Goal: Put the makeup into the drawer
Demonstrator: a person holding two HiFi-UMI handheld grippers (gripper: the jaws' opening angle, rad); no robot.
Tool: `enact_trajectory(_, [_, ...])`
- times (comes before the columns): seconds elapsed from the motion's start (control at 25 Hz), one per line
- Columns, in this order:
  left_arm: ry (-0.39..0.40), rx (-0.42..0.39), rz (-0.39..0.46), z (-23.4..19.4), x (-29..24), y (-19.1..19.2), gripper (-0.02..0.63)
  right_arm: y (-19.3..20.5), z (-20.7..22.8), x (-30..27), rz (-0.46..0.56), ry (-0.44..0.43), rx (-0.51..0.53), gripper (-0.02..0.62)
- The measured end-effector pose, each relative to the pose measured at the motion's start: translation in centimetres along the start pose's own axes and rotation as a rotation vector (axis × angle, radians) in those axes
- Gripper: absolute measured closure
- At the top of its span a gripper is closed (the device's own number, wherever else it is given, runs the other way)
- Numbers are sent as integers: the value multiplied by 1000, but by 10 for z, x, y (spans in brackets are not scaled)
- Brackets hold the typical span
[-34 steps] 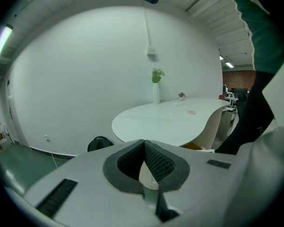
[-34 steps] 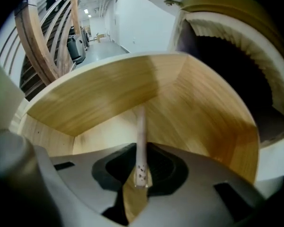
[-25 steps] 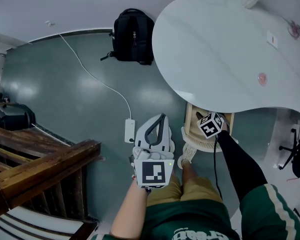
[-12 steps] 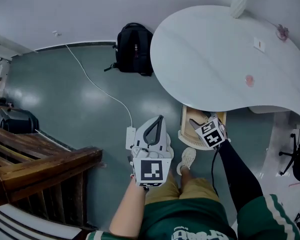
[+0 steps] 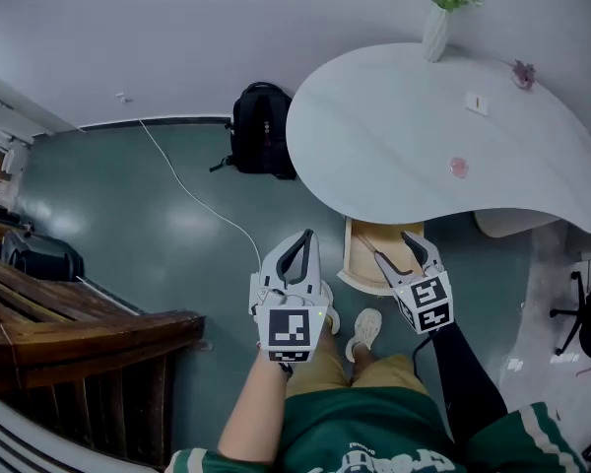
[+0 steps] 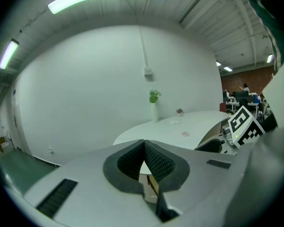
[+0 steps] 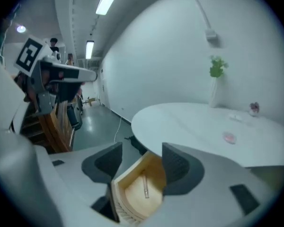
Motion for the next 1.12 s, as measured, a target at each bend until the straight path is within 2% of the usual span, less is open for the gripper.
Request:
enact_trajectory(0.16, [10, 33, 23, 15, 8, -15, 606, -41, 14, 42, 146, 58, -27, 325])
enact_trajectory(0.48, [32, -11, 90, 33, 3, -61, 606, -108, 53, 106, 371, 171, -55, 319])
enact_trajectory(0.84, [51, -61, 170, 55, -2, -121, 606, -153, 82, 154, 511, 233, -12, 314])
enact_trajectory(1.04, [64, -89, 211, 62, -6, -148, 606, -182, 97, 183, 633, 271, -28, 321])
enact_trajectory(1.12, [71, -96, 220, 65, -9, -153, 606, -186, 101, 185, 648, 269, -29, 319])
Point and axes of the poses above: the fingertips, and each gripper's own axes: x backward along the fingers, z to its right, y out of its underside, the point moved 4 cm from there along x, backward along the fingers, and after that the axes turned 9 degrees about y, right-handed, at the moved point
